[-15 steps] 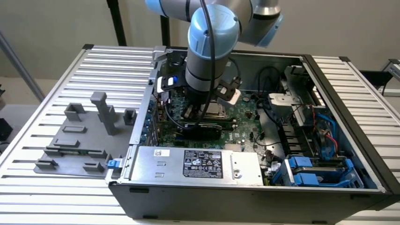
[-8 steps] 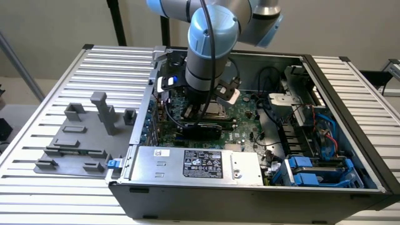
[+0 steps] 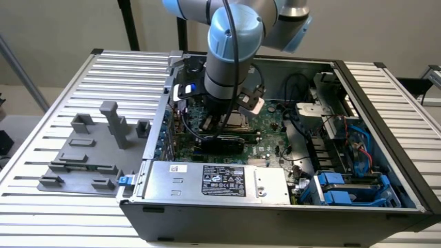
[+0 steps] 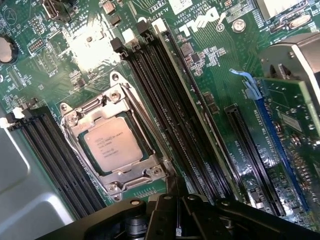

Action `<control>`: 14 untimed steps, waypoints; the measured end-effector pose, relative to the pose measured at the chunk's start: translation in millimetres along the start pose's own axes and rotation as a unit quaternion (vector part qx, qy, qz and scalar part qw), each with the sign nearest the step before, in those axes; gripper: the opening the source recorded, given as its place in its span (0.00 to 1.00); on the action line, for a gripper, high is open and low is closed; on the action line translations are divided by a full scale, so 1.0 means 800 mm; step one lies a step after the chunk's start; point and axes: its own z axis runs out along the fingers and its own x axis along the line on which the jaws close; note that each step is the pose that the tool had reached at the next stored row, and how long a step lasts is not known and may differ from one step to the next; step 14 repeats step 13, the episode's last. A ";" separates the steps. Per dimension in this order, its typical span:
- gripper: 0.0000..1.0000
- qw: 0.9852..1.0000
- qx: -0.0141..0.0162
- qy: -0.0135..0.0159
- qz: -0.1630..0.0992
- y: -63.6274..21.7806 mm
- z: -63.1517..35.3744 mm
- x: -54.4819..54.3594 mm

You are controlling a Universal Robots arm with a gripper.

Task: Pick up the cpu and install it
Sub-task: 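Install the second cpu locking lever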

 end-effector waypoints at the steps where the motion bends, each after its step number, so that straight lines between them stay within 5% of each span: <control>1: 0.11 1.000 0.000 -0.001 0.000 0.000 -0.002 0.000; 6: 0.11 1.000 0.005 -0.004 0.002 -0.002 -0.015 0.003; 14: 0.11 1.000 0.006 -0.004 0.002 -0.002 -0.015 0.003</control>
